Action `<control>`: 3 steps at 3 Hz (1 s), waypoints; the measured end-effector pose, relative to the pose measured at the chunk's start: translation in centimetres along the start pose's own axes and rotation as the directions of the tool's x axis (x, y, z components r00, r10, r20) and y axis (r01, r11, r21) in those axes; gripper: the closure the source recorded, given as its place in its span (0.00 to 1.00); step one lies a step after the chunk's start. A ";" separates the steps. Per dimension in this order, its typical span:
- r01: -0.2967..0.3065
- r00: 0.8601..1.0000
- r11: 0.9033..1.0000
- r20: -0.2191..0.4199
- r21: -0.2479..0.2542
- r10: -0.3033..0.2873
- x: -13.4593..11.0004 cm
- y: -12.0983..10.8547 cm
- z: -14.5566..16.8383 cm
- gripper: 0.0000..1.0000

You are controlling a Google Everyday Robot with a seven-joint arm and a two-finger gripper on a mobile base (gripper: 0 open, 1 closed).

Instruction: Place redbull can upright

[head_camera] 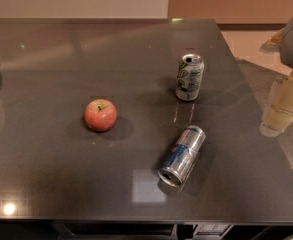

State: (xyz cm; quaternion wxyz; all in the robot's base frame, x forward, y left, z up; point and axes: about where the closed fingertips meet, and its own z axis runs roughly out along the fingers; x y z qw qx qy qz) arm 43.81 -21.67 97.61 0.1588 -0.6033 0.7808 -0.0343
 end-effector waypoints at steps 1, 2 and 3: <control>0.000 1.000 1.000 0.000 0.000 0.000 0.0 0.0 0.0 0.00; 0.066 0.997 0.997 0.033 -0.044 -0.065 -1.6 0.3 1.0 0.00; 0.201 0.977 0.975 0.089 -0.094 -0.193 -4.2 1.3 2.8 0.00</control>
Offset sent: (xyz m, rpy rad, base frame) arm 0.0065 0.0435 -0.0213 0.0535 0.0921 0.2099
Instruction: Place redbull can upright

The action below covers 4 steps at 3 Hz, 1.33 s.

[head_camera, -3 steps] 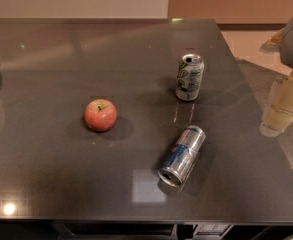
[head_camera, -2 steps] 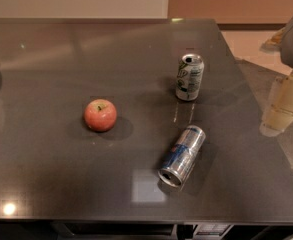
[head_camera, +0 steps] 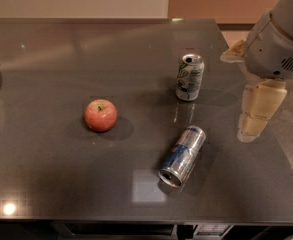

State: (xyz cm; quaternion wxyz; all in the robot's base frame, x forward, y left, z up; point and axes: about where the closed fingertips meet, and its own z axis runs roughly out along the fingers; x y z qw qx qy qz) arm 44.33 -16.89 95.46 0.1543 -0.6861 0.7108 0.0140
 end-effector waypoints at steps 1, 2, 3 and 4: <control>0.172 0.984 0.984 0.048 -0.044 -0.170 -2.2 1.2 2.0 0.00; 0.367 0.929 0.927 0.086 -0.076 -0.360 -4.0 2.8 4.0 0.00; 0.537 0.843 0.838 0.104 -0.097 -0.528 -5.1 4.5 5.7 0.00; 0.658 0.753 0.743 0.099 -0.123 -0.651 -5.6 5.7 7.5 0.00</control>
Offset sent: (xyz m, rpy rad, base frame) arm -0.0364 0.0712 -0.0592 -0.0292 0.0033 0.6717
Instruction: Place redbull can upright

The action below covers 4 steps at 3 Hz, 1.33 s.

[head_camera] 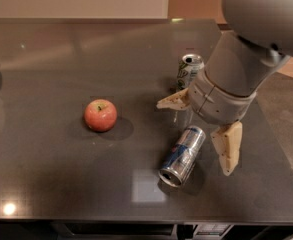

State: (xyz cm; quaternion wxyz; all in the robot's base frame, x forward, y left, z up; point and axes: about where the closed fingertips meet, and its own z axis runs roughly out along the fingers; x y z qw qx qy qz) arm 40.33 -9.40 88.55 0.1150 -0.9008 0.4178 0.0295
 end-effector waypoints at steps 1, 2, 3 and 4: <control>0.119 0.992 0.992 -0.026 -0.051 -0.120 -0.7 0.4 1.8 0.00; 0.215 0.974 0.970 -0.044 -0.109 -0.221 -1.3 1.1 3.5 0.00; 0.261 0.959 0.948 -0.060 -0.182 -0.276 -2.0 2.4 5.0 0.13; 0.261 0.958 0.944 -0.066 -0.204 -0.279 -2.0 2.7 5.4 0.36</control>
Offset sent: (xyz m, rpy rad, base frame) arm -0.0317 0.0123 -0.0545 -0.1878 0.0223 0.3039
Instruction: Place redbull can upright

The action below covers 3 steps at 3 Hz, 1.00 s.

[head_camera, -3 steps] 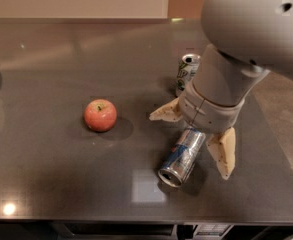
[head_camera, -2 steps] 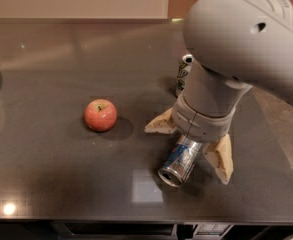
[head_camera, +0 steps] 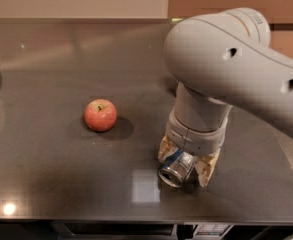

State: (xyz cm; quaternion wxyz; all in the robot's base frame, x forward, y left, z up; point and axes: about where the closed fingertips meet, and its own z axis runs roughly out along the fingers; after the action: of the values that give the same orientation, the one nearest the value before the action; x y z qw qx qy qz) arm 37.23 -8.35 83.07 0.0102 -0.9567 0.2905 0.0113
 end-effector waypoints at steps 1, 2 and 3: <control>-0.033 0.999 0.999 -0.006 -0.013 0.033 0.2 -0.2 -0.5 0.59; -0.116 0.993 0.993 0.011 0.021 0.115 0.5 -0.9 -2.3 0.82; -0.276 0.959 0.957 0.094 0.086 0.268 0.9 -1.7 -5.2 1.00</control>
Offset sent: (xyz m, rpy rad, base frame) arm 0.0208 0.0088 0.0495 0.0763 0.0032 -0.2379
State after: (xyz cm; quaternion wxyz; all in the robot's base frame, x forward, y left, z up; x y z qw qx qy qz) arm 38.96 -7.57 88.25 0.0673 -0.9047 0.4190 0.0371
